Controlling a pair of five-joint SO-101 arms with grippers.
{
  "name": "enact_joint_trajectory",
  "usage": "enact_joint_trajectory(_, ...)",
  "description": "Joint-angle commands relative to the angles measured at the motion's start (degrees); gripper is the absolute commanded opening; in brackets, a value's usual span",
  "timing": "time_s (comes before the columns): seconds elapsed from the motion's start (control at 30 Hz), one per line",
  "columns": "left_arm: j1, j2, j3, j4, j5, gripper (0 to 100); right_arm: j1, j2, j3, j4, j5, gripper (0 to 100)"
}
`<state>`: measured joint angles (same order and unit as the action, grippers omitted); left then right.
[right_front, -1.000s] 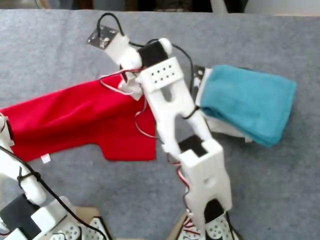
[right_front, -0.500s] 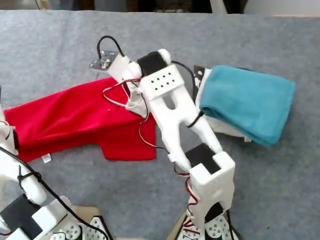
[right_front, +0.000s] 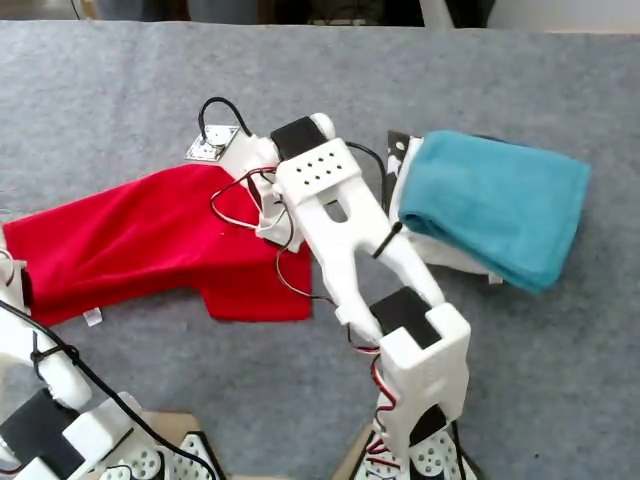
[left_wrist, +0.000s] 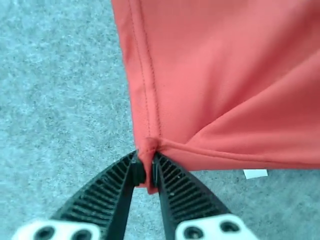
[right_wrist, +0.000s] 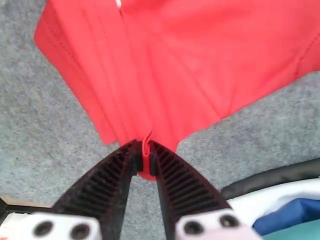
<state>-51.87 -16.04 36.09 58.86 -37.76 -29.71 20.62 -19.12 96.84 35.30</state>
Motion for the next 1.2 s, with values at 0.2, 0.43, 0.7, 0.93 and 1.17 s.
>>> enact_joint_trajectory(0.2, -0.6, -1.6, 0.4, -0.1, -1.9, 3, -0.3, -3.7, 0.0, 1.7, 0.4, 1.4)
enact_joint_trajectory(0.43, -0.7, -1.6, 0.4, 0.3, -8.1, 3, -0.3, -3.8, 5.1, 0.1, 0.1, 1.4)
enact_joint_trajectory(0.7, -0.7, -1.6, 1.8, 0.3, -9.1, 3, -0.4, -5.1, 13.1, -7.9, -1.9, 1.4)
enact_joint_trajectory(0.93, -0.7, -1.6, 3.1, 0.4, -9.1, 3, -1.7, -4.9, 13.4, -7.8, -1.7, 1.6)
enact_joint_trajectory(1.17, -1.5, -2.2, 2.9, 0.4, -0.4, 21, -4.0, -5.1, 14.1, -5.5, -1.6, 16.8)
